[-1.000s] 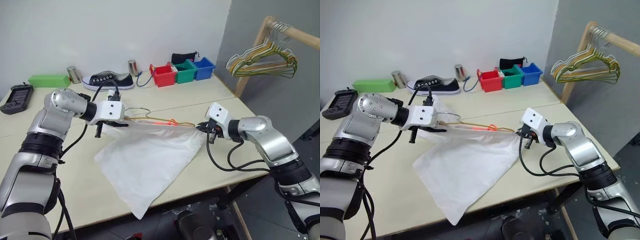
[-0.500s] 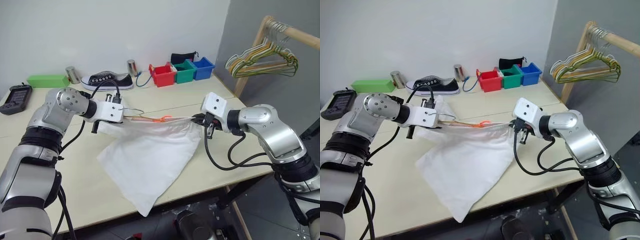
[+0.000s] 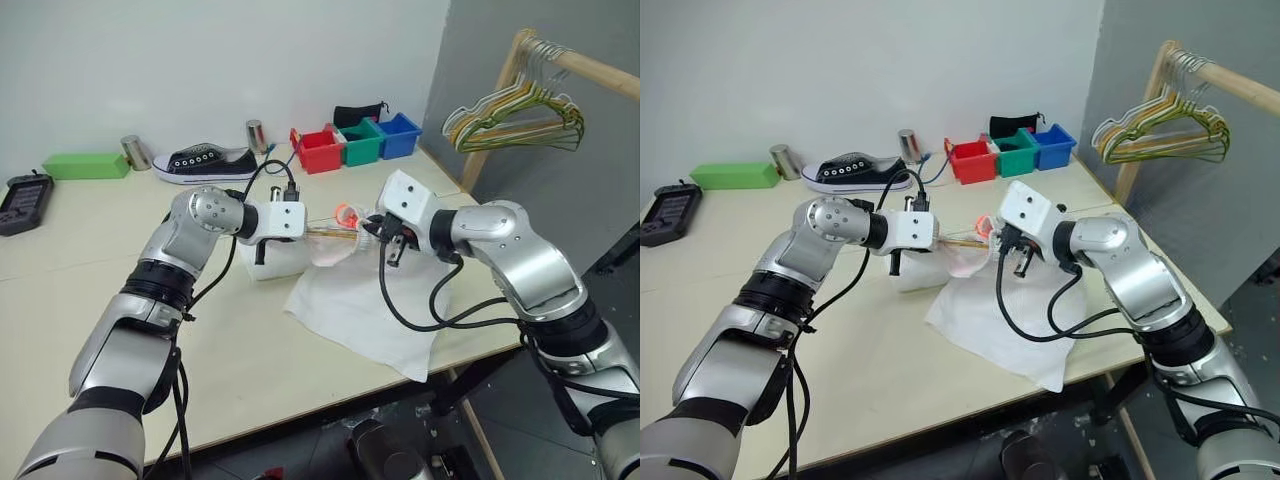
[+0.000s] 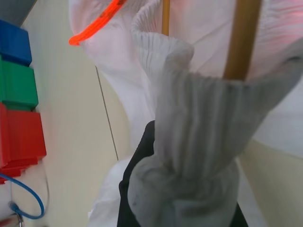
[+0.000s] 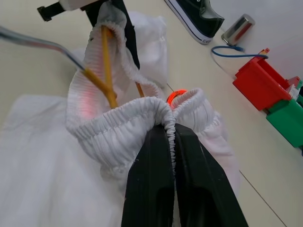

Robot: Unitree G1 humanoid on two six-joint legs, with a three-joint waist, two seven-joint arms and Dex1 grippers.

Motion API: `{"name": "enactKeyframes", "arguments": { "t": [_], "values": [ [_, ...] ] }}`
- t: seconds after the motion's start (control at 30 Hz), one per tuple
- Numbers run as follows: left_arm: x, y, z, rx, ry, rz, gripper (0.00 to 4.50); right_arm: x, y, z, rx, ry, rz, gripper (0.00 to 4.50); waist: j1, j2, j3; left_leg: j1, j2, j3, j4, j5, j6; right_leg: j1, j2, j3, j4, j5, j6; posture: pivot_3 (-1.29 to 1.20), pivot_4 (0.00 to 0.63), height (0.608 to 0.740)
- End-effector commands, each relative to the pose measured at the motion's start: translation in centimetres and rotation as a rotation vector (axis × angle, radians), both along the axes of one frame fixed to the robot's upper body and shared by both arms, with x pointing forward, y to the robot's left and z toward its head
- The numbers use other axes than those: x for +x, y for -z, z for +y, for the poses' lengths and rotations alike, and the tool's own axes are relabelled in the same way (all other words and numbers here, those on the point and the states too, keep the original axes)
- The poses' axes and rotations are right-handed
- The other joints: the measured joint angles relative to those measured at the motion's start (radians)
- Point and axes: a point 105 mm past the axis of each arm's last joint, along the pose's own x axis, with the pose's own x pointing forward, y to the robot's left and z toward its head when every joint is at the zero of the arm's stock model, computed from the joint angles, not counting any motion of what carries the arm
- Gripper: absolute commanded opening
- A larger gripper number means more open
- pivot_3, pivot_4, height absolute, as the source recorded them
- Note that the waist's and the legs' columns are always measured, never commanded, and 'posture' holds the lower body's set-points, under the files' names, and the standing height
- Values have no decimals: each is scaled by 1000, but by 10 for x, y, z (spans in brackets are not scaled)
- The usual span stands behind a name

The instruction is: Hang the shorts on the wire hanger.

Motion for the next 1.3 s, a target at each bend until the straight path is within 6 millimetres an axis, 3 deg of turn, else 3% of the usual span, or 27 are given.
{"name": "enactKeyframes", "arguments": {
  "t": [0.03,0.27,0.5,0.77,1.07,1.3],
  "values": [
    [2,-17,4,-43,-21,-68,0,-8,-17,-1,0,-40,-38,1275,-2,0,0,0,0,0,0,0,0,0,0,0,0,0,0,-352,0,740],
    [4,-16,2,-40,-21,-82,0,-13,-24,-13,-32,-52,-7,2875,-17,0,0,0,0,0,0,0,0,0,0,0,0,0,0,-365,2,740],
    [3,-18,-2,-33,6,-96,0,-4,-10,-37,-108,17,58,4485,-21,0,0,0,0,0,0,0,0,0,0,0,-1,0,0,-364,13,740],
    [-4,-25,-10,-42,57,-104,0,29,27,-52,-236,83,54,4485,-21,0,0,0,0,1,-1,0,0,0,0,0,-1,0,0,-336,22,740],
    [-7,-29,-13,-43,68,-118,0,45,42,-44,-334,25,2,4485,-18,0,0,0,0,0,-1,0,0,0,0,0,-1,0,0,-306,22,740],
    [-9,-28,-11,-39,65,-116,0,55,41,-50,-393,18,-72,3056,-15,0,0,0,0,0,0,0,0,1,0,0,-1,0,0,-297,24,740]
  ]
}}
